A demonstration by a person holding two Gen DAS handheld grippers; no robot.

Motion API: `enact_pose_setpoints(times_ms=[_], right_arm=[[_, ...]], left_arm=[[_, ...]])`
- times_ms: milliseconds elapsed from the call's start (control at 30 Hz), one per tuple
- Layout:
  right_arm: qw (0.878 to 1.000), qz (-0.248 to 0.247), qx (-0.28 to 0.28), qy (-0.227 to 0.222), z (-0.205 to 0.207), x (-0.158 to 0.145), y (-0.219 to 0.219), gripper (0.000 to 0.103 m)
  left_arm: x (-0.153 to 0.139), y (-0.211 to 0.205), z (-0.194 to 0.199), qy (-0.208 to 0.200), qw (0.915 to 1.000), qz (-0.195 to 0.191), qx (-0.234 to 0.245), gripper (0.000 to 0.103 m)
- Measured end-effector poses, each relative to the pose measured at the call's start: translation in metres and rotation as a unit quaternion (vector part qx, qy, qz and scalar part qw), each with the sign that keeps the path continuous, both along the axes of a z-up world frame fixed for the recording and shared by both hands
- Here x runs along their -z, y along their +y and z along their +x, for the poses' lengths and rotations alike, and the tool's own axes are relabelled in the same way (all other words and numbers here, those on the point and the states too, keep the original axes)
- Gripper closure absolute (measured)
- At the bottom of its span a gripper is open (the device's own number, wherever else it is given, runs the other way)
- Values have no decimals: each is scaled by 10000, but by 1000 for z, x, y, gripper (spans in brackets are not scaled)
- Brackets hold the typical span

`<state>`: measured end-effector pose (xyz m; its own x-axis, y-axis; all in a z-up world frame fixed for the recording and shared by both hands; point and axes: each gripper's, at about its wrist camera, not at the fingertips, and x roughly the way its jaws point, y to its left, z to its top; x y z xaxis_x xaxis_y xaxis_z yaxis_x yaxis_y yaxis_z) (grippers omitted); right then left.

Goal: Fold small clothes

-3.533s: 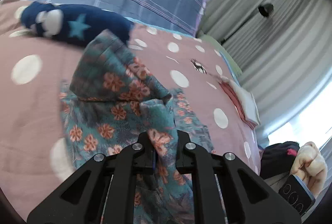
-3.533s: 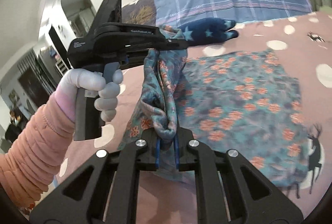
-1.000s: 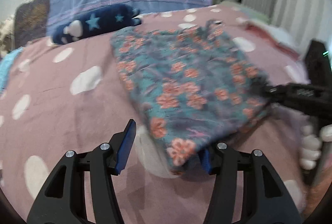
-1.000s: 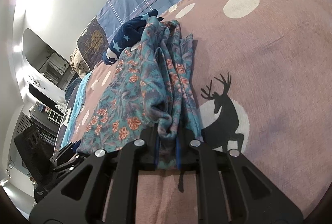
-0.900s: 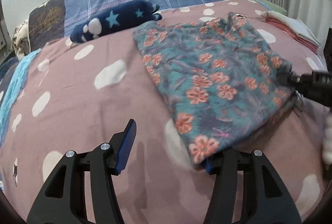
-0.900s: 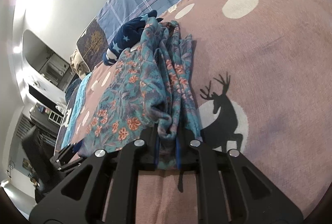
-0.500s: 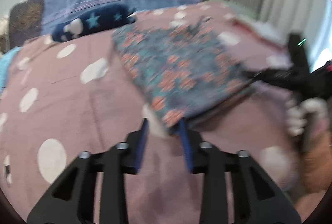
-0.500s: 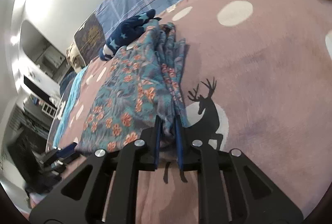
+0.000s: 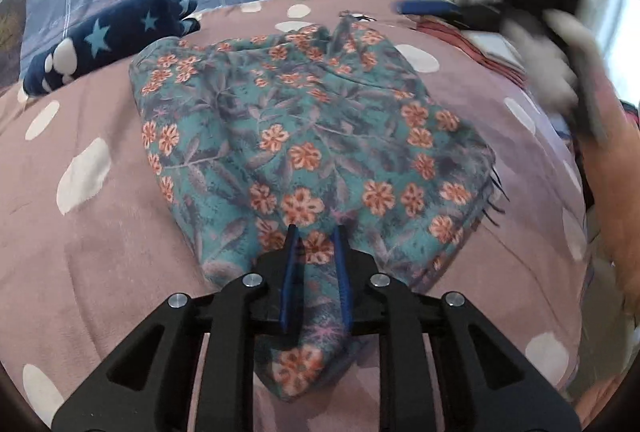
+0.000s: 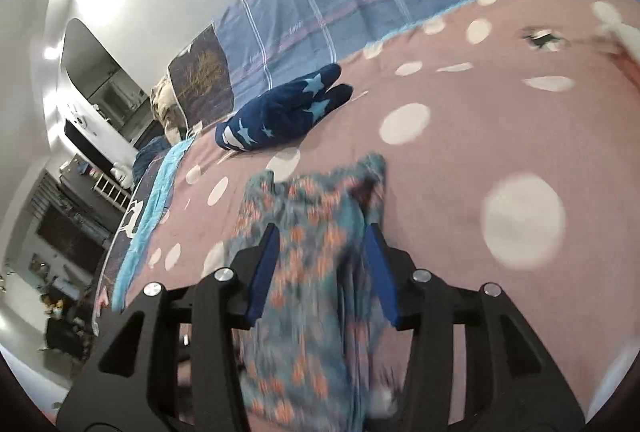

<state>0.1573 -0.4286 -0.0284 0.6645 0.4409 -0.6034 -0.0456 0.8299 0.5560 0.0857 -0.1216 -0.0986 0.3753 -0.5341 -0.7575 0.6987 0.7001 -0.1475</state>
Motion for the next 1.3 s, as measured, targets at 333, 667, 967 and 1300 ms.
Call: enact_pose_setpoints(times_ms=[333, 667, 967, 1300], right_arm=[[9862, 559, -435, 1497, 112, 75, 17, 52], [9899, -1412, 143, -65, 99, 36, 42, 84], [9886, -1383, 87, -584, 22, 9, 51, 81], [9797, -1978, -321, 108, -84, 81, 94, 74]], left_arm=[[3, 6, 1, 10, 9998, -215, -8, 81], [2, 7, -4, -42, 9997, -243, 21, 78], [1, 4, -8, -167, 9997, -141, 83, 72], [-1, -3, -17, -399, 9992, 79, 29, 68]])
